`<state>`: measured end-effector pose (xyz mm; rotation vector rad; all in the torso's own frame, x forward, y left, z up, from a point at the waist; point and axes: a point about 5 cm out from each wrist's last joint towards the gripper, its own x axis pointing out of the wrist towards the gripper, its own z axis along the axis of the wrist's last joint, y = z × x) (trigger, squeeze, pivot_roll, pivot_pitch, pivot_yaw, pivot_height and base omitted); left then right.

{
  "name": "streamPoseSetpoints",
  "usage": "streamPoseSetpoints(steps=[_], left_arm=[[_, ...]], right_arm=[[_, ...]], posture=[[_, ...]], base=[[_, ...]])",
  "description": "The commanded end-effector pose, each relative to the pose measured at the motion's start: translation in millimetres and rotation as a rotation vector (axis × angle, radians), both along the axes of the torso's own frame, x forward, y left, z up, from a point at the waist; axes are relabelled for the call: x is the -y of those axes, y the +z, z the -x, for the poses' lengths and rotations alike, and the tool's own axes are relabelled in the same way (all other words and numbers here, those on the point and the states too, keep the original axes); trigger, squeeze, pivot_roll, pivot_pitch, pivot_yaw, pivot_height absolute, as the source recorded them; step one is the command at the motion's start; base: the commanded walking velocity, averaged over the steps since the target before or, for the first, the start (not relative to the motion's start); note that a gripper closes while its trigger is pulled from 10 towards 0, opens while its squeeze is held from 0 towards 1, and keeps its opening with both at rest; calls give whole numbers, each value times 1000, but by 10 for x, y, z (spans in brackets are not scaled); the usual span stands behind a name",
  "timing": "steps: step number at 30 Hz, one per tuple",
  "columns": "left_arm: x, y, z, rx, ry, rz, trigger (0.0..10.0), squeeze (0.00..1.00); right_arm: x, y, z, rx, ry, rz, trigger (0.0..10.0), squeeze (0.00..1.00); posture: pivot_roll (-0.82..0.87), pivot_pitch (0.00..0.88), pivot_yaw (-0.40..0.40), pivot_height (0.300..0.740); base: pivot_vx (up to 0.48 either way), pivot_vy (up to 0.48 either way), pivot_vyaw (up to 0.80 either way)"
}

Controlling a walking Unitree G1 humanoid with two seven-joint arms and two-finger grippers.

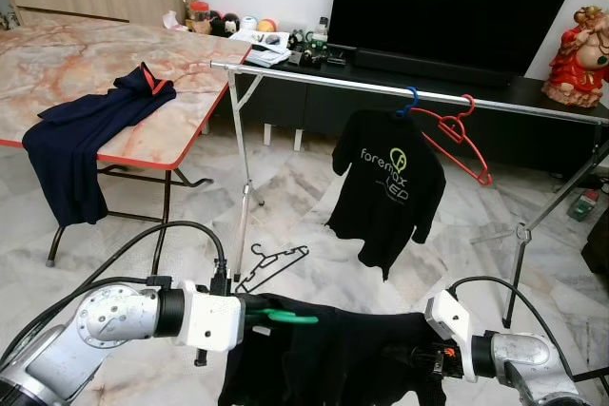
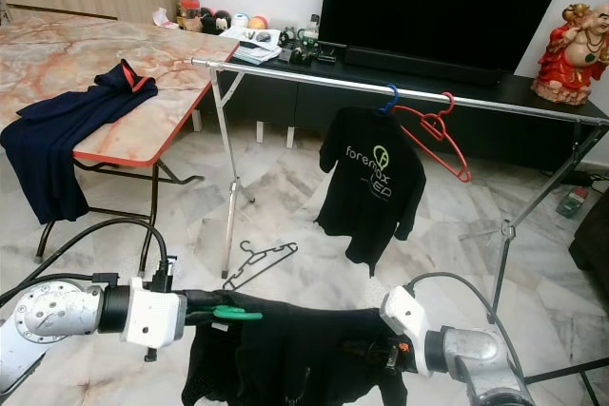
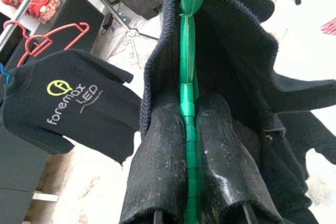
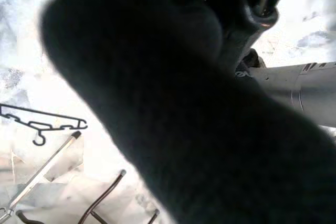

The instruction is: Hang hanger

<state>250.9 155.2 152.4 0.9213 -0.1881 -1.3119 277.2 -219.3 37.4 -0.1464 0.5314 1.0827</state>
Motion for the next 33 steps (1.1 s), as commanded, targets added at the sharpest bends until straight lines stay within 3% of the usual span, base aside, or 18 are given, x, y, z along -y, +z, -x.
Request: streamPoseSetpoints(steps=[1,17,22,27,33], left_arm=[[4,101,-47,41,0,16,10000,0],[-77,31,-51,17,18,-16,10000,0],[-186,-40,-45,-12,44,-55,10000,0],[-228,-86,-20,-49,50,-75,10000,0],[-446,-313,7,-102,90,-191,10000,0]], right_arm=[[21,33,-23,4,-8,-9,0,0],[106,76,-58,21,-29,43,0,0],[289,116,-59,31,-67,132,0,0],[416,183,-66,50,-101,153,0,0],[569,259,-71,67,-123,225,0,0]], posture=[[140,0,-97,740],[140,1,-97,740],[138,3,-100,740],[137,4,-101,740],[130,0,-97,740]], base=[[0,0,0],[0,0,0],[0,0,0],[0,0,0],[0,0,0]])
